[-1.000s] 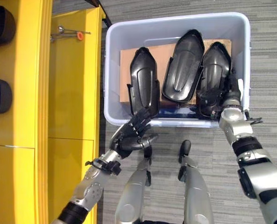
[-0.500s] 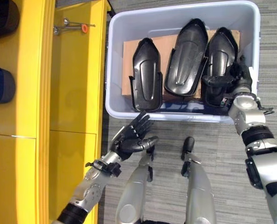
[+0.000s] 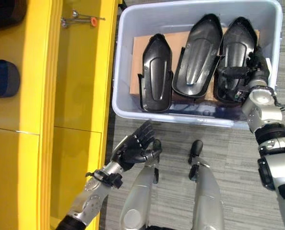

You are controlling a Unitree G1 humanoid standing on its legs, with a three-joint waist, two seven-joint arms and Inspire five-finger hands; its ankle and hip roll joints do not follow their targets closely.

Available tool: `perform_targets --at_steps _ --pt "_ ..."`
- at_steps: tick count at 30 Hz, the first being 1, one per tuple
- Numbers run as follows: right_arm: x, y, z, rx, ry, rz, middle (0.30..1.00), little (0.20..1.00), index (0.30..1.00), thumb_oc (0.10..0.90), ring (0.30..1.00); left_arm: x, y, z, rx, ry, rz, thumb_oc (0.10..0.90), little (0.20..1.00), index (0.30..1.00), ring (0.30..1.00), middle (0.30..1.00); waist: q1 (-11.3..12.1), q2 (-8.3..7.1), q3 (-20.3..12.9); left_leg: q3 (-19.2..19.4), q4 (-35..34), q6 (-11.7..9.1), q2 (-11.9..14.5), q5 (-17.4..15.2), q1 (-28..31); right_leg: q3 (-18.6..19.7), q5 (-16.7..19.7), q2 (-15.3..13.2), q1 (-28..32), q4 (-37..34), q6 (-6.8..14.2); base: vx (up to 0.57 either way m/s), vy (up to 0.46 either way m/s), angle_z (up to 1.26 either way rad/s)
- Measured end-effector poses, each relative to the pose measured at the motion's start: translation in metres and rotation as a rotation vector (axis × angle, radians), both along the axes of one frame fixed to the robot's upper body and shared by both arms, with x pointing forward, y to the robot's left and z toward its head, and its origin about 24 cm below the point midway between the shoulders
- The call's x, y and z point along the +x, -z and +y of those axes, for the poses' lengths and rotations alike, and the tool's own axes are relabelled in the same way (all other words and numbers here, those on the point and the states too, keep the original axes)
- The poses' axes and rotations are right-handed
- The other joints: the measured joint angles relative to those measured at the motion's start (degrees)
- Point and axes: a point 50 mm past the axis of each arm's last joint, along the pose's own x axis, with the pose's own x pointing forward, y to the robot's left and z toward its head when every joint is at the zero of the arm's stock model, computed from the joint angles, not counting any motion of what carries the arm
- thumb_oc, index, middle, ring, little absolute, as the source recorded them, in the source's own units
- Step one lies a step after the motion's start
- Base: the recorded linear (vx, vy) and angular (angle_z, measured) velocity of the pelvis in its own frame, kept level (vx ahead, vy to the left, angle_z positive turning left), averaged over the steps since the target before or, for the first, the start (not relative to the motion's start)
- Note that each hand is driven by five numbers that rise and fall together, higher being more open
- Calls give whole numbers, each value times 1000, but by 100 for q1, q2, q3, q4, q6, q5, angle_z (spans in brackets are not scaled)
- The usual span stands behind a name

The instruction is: Move parts from the plastic box to the shelf.

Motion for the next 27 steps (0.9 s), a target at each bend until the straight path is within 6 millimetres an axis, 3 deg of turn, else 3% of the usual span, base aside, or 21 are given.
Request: perform_targets --at_steps 8,14,22,27 --pt "-7 -11 31 -64 -141 -75 1000 1000 1000 900 1000 0 -4 8 -13 2 -24 900 1000 1000 1000 1000 -8 0 0 13 -36 19 -6 -36 257 26 -7 8 271 -90 22 -5 28 -1" --pt "-10 -2 39 -116 -159 -61 1000 1000 1000 900 1000 -3 -1 9 -18 2 -11 900 1000 1000 1000 1000 -15 -1 0 12 -41 34 1 -56 337 30 2 44 388 -180 21 -14 -2 -1" --pt "-35 7 70 -337 -266 -134 1000 1000 1000 900 1000 -6 -1 9 -25 15 -13 900 1000 1000 1000 1000 -104 -10 5 36 -229 45 70 -68 691 21 157 165 840 -586 81 -22 -5 -4" --pt "-38 9 70 -409 -250 -142 1000 1000 1000 900 1000 -6 -4 9 -28 13 -28 900 1000 1000 1000 1000 -168 -10 6 76 -237 77 70 -92 735 38 199 171 921 -697 109 -10 -17 -3"
